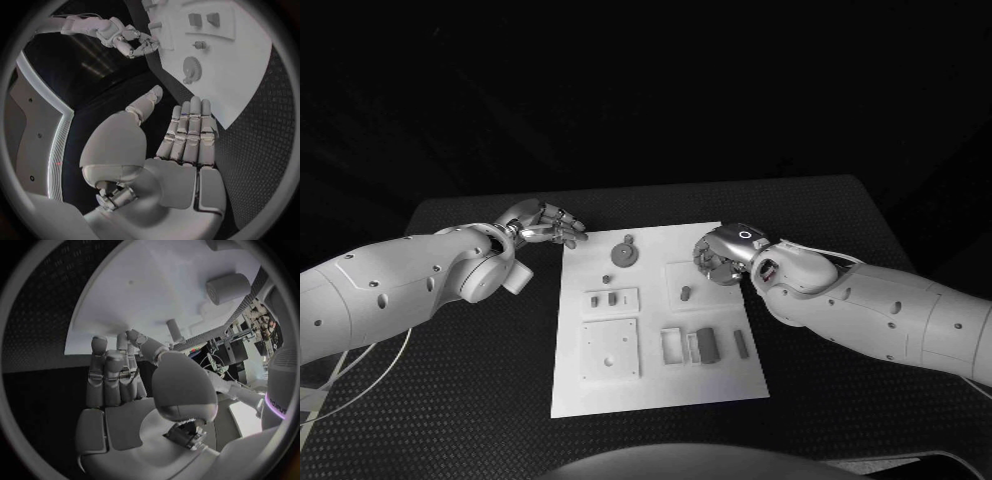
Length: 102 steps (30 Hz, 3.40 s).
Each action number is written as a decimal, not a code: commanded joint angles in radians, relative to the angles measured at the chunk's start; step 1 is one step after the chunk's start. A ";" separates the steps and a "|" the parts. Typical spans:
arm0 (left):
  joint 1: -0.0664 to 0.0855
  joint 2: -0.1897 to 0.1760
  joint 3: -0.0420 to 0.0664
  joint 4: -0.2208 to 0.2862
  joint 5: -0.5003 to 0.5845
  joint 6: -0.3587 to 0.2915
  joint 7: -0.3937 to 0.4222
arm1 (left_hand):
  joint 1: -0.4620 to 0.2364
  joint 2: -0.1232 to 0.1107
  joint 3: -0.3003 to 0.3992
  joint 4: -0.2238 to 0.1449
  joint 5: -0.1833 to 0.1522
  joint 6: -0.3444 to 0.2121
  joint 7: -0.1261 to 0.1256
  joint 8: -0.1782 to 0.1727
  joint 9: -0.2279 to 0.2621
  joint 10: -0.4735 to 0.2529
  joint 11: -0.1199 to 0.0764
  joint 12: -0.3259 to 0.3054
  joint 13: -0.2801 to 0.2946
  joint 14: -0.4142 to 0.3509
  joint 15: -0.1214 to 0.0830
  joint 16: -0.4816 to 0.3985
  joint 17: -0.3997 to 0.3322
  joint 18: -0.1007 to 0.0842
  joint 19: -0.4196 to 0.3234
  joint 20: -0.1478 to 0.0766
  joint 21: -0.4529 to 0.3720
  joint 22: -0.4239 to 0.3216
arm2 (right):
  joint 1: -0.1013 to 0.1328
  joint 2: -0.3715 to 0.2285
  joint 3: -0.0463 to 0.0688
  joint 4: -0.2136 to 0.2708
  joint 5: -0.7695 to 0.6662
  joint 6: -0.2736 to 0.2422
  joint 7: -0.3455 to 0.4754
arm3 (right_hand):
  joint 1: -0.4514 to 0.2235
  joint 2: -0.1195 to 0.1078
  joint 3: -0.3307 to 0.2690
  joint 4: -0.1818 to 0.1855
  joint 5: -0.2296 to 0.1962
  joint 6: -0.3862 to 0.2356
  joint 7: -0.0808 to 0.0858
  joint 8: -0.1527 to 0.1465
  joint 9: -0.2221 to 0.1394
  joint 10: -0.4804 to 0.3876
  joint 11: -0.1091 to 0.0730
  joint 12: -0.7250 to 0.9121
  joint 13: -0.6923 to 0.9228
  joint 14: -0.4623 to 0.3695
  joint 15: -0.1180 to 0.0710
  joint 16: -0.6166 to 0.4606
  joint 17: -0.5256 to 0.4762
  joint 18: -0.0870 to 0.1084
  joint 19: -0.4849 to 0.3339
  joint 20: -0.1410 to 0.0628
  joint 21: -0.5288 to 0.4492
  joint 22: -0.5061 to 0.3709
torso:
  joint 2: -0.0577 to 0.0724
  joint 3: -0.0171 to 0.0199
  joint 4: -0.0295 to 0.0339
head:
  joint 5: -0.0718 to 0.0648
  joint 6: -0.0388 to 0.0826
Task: Assemble the parts on the task board
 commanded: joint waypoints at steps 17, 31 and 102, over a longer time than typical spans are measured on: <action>0.001 0.001 0.001 0.000 0.004 0.013 0.005 | 0.000 0.011 -0.006 0.000 0.000 -0.008 0.000 0.001 -0.001 -0.009 0.003 0.006 -0.002 -0.001 0.006 -0.008 0.005 -0.015 -0.001 0.003 0.004 -0.003 | 0.001 -0.031 0.024 0.051 0.007 0.012 -0.011 | -0.004 0.005 0.000 0.004 0.004 0.011 -0.003 0.006 0.004 0.014 0.000 -0.006 0.005 0.002 -0.011 0.010 0.005 0.014 0.007 -0.005 0.010 0.023 | 0.000 -0.0001 -0.0007 | 0.002 -0.001; 0.001 0.001 0.001 -0.001 0.004 0.012 0.006 | 0.000 0.011 -0.006 0.000 0.000 -0.009 0.000 0.001 -0.001 -0.010 0.003 0.006 -0.003 0.000 0.006 -0.009 0.006 -0.015 -0.001 0.003 0.004 -0.004 | 0.003 -0.046 0.036 0.078 0.008 0.007 -0.016 | -0.004 0.005 0.000 0.004 0.004 0.012 -0.003 0.007 0.005 0.015 -0.001 -0.006 0.007 0.002 -0.012 0.011 0.006 0.014 0.007 -0.005 0.011 0.023 | 0.000 0.0007 0.0000 | 0.002 -0.003; 0.001 0.016 0.001 -0.021 0.009 -0.006 0.011 | 0.002 0.009 -0.009 0.000 0.000 -0.009 0.000 0.003 -0.002 -0.012 0.003 0.010 -0.006 -0.003 0.008 -0.019 0.016 -0.016 -0.004 0.004 0.004 -0.013 | -0.056 0.162 -0.033 0.164 0.081 0.096 0.029 | -0.012 0.016 0.003 0.003 0.005 0.004 -0.001 0.006 0.008 0.012 0.000 -0.016 0.013 -0.004 -0.011 0.009 0.010 0.014 0.002 -0.005 0.010 0.021 | 0.000 -0.0004 -0.0001 | 0.126 -0.040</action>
